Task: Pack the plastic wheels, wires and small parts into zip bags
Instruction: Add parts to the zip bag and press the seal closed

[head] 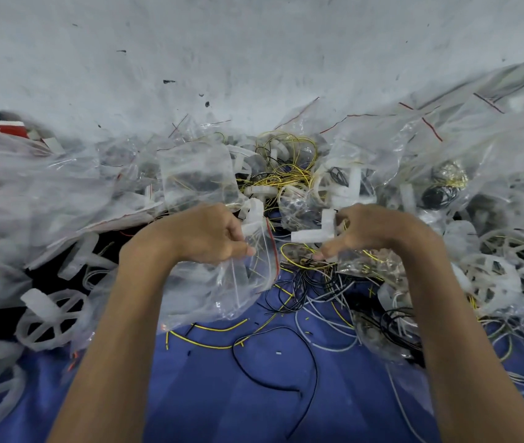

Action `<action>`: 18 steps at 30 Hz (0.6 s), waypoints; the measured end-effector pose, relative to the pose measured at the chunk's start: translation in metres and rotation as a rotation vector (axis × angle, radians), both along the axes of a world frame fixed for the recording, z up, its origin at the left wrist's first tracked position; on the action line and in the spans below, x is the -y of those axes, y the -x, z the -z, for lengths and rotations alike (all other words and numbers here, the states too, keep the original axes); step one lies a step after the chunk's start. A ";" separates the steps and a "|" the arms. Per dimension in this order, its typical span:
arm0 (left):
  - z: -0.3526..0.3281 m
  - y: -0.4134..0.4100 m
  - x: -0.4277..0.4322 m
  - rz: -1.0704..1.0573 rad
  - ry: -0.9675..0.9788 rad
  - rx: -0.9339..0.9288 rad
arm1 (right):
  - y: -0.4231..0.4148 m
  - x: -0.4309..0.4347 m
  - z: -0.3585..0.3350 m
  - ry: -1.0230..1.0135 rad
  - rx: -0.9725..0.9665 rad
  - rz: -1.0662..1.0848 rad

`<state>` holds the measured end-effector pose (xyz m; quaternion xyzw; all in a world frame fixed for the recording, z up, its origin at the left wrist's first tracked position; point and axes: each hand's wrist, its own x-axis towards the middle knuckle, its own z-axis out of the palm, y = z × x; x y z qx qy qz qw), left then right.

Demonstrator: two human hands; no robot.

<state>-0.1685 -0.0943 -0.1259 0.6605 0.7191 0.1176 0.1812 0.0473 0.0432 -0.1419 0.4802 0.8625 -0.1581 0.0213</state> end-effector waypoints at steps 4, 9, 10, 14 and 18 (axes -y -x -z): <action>-0.001 -0.001 0.003 -0.009 -0.032 -0.069 | 0.002 0.004 -0.006 -0.101 -0.088 0.073; -0.006 0.000 0.007 0.001 -0.100 -0.084 | 0.002 0.015 -0.020 -0.130 -0.416 -0.022; -0.006 0.001 0.007 -0.005 -0.138 -0.065 | 0.002 0.021 -0.024 0.014 -0.601 -0.061; -0.008 0.003 0.006 -0.037 -0.270 0.007 | 0.016 0.041 -0.028 0.639 -1.230 -0.230; -0.013 -0.007 0.007 0.008 -0.405 0.028 | 0.038 0.059 -0.027 0.860 -1.295 -0.357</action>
